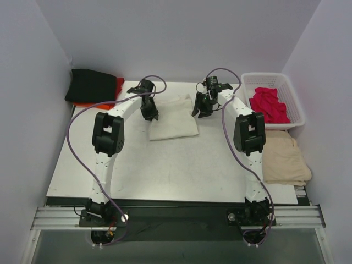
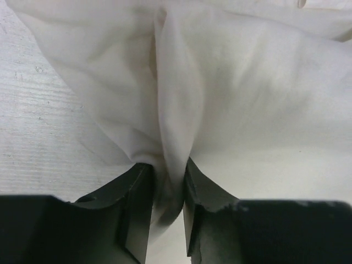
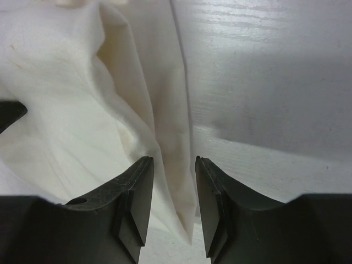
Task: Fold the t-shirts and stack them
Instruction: Put the neatly folded tshirt into the corner of the board with the left arm
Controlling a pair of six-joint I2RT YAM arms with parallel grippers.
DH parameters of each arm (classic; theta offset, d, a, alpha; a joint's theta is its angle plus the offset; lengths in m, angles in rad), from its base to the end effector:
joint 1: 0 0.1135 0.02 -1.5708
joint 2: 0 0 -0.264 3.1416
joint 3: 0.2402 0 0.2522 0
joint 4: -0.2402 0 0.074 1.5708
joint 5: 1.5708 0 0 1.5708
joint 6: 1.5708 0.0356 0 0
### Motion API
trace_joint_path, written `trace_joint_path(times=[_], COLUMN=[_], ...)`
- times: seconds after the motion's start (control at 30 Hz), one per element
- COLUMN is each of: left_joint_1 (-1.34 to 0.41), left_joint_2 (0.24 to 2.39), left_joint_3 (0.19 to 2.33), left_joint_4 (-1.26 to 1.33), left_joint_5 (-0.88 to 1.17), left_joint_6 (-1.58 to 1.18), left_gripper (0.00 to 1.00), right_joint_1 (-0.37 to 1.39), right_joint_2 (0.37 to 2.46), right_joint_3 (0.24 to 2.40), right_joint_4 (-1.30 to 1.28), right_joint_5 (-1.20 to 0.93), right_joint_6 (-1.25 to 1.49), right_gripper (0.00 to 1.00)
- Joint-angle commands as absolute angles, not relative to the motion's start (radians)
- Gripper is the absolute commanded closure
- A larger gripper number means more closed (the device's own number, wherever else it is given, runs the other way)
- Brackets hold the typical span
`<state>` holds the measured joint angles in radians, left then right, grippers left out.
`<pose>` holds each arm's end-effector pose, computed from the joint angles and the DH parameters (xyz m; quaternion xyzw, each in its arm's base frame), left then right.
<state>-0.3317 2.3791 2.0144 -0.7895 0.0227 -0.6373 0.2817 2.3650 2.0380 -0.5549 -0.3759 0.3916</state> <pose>0.4777 -0.1654 0.1643 -0.1466 0.9673 -0.1061 0.1778 0.5032 0.1592 0.1940 -0.0122 0.9268 0.2756 0.2550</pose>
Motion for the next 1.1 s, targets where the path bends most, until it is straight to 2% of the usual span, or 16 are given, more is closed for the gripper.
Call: trace_joint_path(times=[0.0,0.03,0.13,0.3,0.43,0.53,1.07], left_joint_1=[-0.327,-0.325,-0.311,-0.293,-0.293,-0.293,-0.287], left_joint_2=[2.442,2.442,2.442,2.454,2.511,2.517,2.448], left_joint_3=[1.954,1.951,1.948,2.041,2.280,2.380,2.414], left_joint_4=[-0.891,-0.891,-0.893,-0.965,-1.104,-1.143,-1.020], left_joint_5=[0.008,0.008,0.008,-0.046,-0.138,-0.199,-0.422], left_joint_6=[-0.658,-0.660,-0.657,-0.571,-0.441,-0.387,-0.074], left_gripper=[0.66,0.78,1.00,1.00,1.00,1.00,1.00], right_joint_1=[0.285,0.284,0.284,0.285,0.282,0.284,0.285], right_joint_2=[2.327,2.326,2.321,2.301,2.286,2.278,2.186], right_joint_3=[2.039,2.037,2.034,2.016,2.002,1.994,1.928], right_joint_4=[-0.566,-0.565,-0.565,-0.566,-0.565,-0.565,-0.568], right_joint_5=[-0.388,-0.388,-0.388,-0.380,-0.377,-0.376,-0.361], right_joint_6=[0.385,0.387,0.385,0.385,0.383,0.383,0.377], right_gripper=[0.63,0.63,0.63,0.64,0.64,0.64,0.64])
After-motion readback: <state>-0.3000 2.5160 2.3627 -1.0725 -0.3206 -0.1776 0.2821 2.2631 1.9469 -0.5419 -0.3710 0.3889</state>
